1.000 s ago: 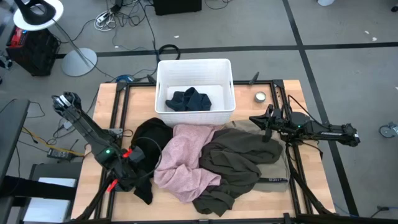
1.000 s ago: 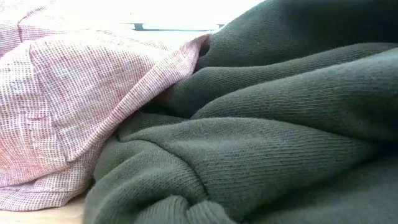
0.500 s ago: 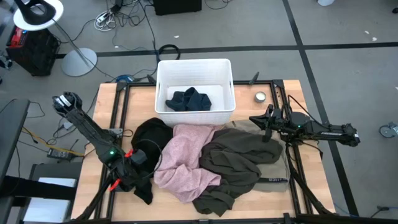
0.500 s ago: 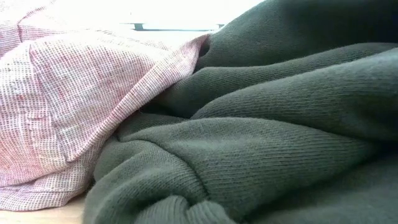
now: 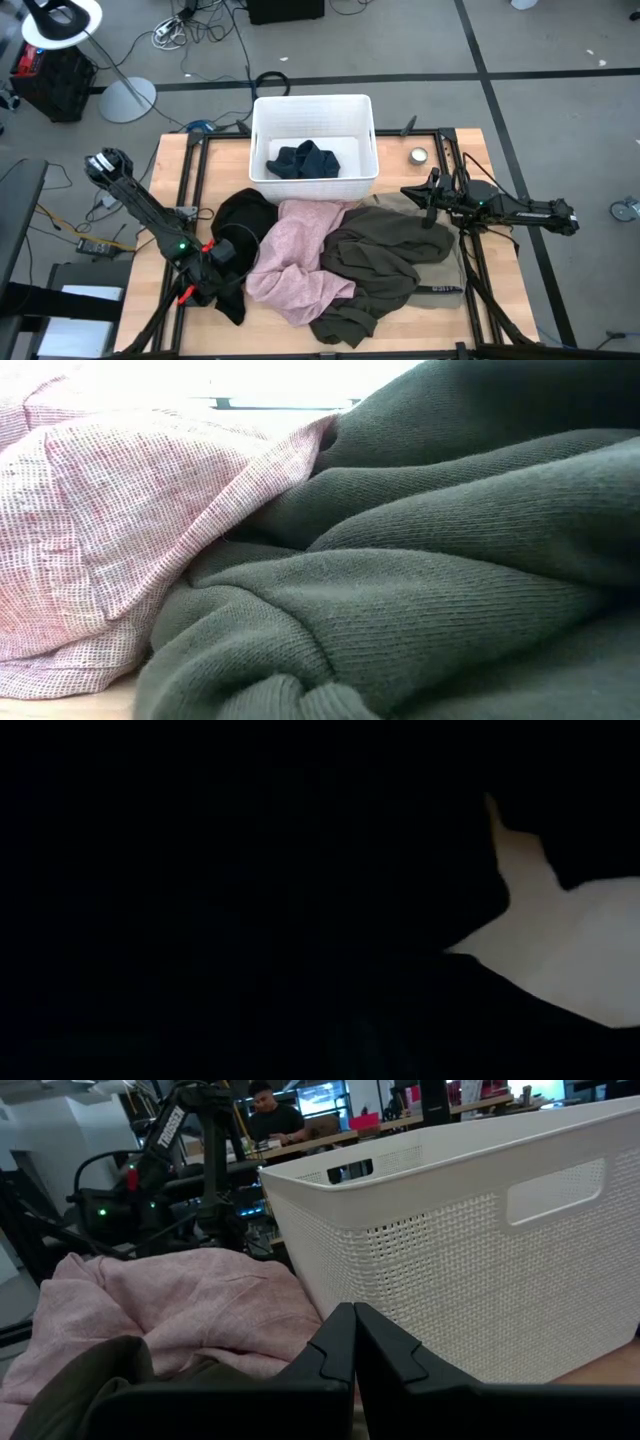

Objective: Sort clothes
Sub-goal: Put the black boxer shorts into the white laundry organizer

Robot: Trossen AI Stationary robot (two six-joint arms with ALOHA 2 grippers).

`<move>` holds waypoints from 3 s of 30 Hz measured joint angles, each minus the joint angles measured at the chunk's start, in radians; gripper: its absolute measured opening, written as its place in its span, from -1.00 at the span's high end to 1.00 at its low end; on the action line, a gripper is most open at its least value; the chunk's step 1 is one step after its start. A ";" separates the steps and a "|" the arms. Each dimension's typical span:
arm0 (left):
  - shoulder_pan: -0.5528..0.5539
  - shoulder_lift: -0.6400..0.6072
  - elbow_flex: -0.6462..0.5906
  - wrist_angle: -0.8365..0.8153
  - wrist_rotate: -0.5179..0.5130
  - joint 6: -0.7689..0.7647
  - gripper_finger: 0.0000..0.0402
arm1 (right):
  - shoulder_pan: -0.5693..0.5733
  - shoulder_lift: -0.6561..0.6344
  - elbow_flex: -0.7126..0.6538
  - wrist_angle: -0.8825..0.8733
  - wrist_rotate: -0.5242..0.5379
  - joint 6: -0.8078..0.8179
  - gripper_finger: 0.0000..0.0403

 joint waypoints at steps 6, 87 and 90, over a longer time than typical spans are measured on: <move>0.001 0.015 0.001 -0.001 0.026 -0.032 0.31 | 0.000 0.000 0.000 0.000 0.000 0.000 0.97; 0.035 0.016 1.011 -0.965 -0.184 0.133 0.99 | 0.000 0.000 0.000 0.000 0.000 0.000 0.97; 0.082 0.016 1.054 -0.982 -0.193 0.196 0.99 | 0.000 0.000 0.000 0.000 0.000 0.000 0.97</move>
